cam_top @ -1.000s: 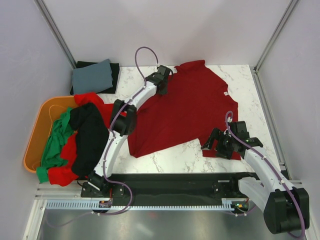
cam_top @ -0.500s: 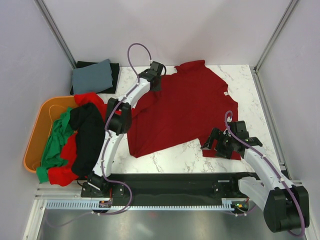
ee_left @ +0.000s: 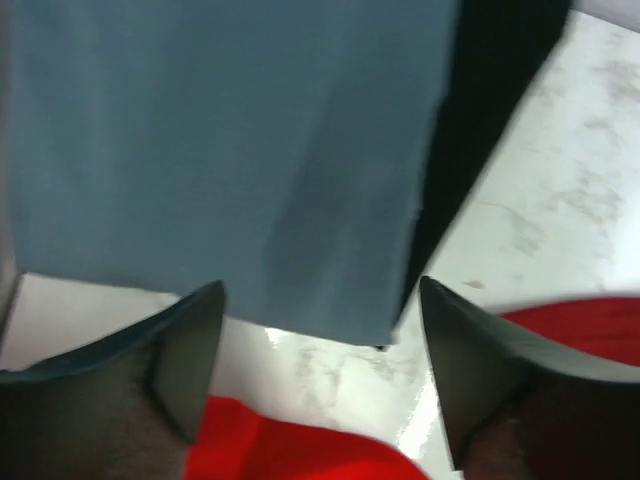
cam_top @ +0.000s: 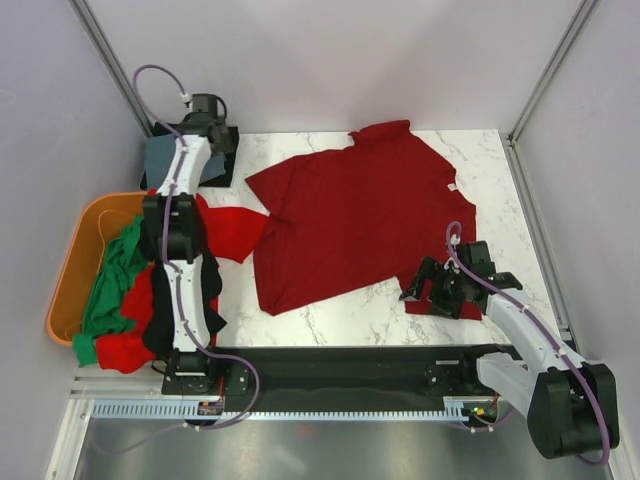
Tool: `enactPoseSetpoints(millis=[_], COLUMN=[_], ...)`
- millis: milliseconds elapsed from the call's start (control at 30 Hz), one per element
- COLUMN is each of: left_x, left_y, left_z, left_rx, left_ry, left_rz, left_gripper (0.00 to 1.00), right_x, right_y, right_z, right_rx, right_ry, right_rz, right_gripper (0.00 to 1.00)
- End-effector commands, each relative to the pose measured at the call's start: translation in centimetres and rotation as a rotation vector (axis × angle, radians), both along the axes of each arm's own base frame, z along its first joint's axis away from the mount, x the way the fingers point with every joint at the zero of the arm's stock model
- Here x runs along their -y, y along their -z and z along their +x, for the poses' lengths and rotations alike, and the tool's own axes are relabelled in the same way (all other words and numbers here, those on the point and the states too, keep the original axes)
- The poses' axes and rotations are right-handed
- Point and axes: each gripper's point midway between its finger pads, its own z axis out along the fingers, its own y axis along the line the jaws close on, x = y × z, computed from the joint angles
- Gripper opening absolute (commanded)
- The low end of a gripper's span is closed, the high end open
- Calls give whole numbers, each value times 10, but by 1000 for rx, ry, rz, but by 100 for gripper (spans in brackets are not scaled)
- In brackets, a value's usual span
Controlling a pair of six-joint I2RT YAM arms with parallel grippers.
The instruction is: Fold and stack the t-shirts
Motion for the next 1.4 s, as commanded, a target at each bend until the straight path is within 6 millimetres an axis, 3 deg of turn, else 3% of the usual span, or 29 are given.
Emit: enactPoseSetpoints(millis=[0, 33, 100, 200, 233, 300, 333, 367, 400, 467, 600, 800, 967, 1067, 1100, 1167, 1200, 1267, 1367], left_x=[26, 32, 43, 80, 103, 126, 137, 146, 151, 157, 162, 163, 154, 138, 125, 112, 97, 91, 86], left_y=[-32, -33, -40, -56, -54, -46, -42, -30, -24, -7, 36, 92, 114, 120, 113, 124, 116, 119, 96], left_z=[-16, -20, -27, -40, -47, -53, -56, -56, -57, -59, -59, -54, -37, -20, -9, -1, 10, 18, 43], left_rx=[21, 15, 13, 19, 5, -14, -25, -49, -63, -98, -175, -257, -261, -238, -205, -202, -169, -152, -51], left_ry=[18, 37, 64, 158, 205, 249, 260, 269, 276, 271, 251, 227, 221, 198, 182, 155, 131, 98, 93], left_rz=[-63, -88, -110, -125, -138, -175, -187, -226, -248, -293, -330, -447, -496, -513, -512, -519, -532, -589, -614], left_gripper=[90, 98, 100, 100, 100, 100, 100, 100, 99, 98, 97, 94, 92, 91, 91, 91, 90, 90, 90], right_x=[-3, -3, -3, -3, -1, -2, -5, -7, -9, -12, -12, -8, -4, -2, -2, -1, -1, 0, 0], right_y=[-2, -2, -3, -23, -28, -36, -55, -55, -72, -84, -96, -77, -61, -55, -54, -50, -49, -44, -38], right_z=[5, 6, 10, 35, 44, 62, 79, 88, 104, 117, 132, 120, 114, 117, 118, 120, 122, 123, 125], right_rx=[32, 35, 36, 88, 106, 118, 165, 151, 194, 214, 235, 195, 160, 148, 146, 135, 136, 121, 102], right_ry=[-18, -16, -11, 0, 9, 22, 26, 26, 27, 26, 21, 22, 16, 7, 7, 2, -3, -5, -10], right_rz=[8, 6, 3, -6, -20, -23, -15, -12, -5, 1, -12, -32, -60, -76, -80, -92, -95, -106, -112], right_gripper=[95, 95, 95, 95, 95, 95, 94, 95, 95, 95, 95, 95, 95, 95, 95, 96, 96, 96, 96])
